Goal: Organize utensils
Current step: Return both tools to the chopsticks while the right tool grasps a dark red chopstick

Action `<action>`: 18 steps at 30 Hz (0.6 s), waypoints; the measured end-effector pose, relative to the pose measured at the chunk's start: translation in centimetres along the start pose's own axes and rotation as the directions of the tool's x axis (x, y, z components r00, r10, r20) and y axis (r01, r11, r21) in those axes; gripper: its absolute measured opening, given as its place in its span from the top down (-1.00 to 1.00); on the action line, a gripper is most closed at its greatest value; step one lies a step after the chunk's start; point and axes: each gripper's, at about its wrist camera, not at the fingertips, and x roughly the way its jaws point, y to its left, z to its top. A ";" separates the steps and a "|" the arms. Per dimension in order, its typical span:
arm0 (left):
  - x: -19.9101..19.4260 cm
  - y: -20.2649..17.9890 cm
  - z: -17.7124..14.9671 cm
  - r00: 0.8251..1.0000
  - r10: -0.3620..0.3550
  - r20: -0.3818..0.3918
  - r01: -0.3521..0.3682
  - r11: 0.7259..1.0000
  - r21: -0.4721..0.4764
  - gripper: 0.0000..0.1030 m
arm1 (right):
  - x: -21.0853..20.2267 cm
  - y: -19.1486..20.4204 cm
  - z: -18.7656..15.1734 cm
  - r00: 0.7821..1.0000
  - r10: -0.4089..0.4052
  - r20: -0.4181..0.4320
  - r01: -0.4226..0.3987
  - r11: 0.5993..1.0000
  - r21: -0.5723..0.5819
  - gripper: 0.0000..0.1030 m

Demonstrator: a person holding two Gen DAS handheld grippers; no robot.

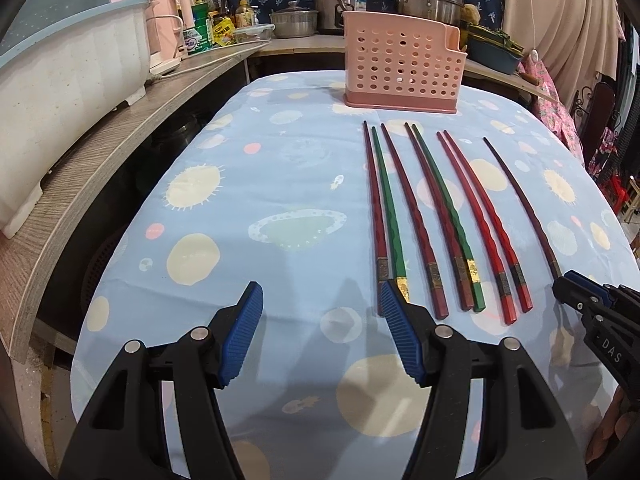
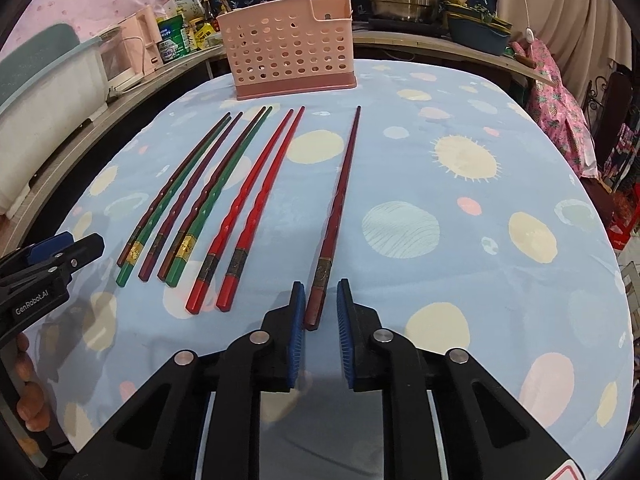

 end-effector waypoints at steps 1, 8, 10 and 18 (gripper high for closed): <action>0.1 -0.1 0.0 1.000 -0.001 -0.001 0.001 1.000 0.003 -0.13 | 0.0 -0.2 0.0 1.000 0.002 0.000 -0.002 1.000 0.005 0.82; 0.6 -0.7 -0.1 1.000 -0.012 -0.016 0.012 1.000 0.012 -0.13 | -0.1 -0.4 -0.1 1.000 0.006 0.000 -0.006 1.000 0.010 0.84; 0.8 -0.8 -0.1 1.000 -0.012 -0.019 0.012 1.000 0.015 -0.13 | -0.1 -0.4 -0.2 1.000 0.006 0.000 -0.006 1.000 0.011 0.84; 1.6 -1.2 0.1 0.999 -0.011 -0.031 0.012 1.000 0.021 -0.13 | -0.2 -0.4 -0.2 1.000 0.008 0.001 -0.008 1.000 0.013 0.84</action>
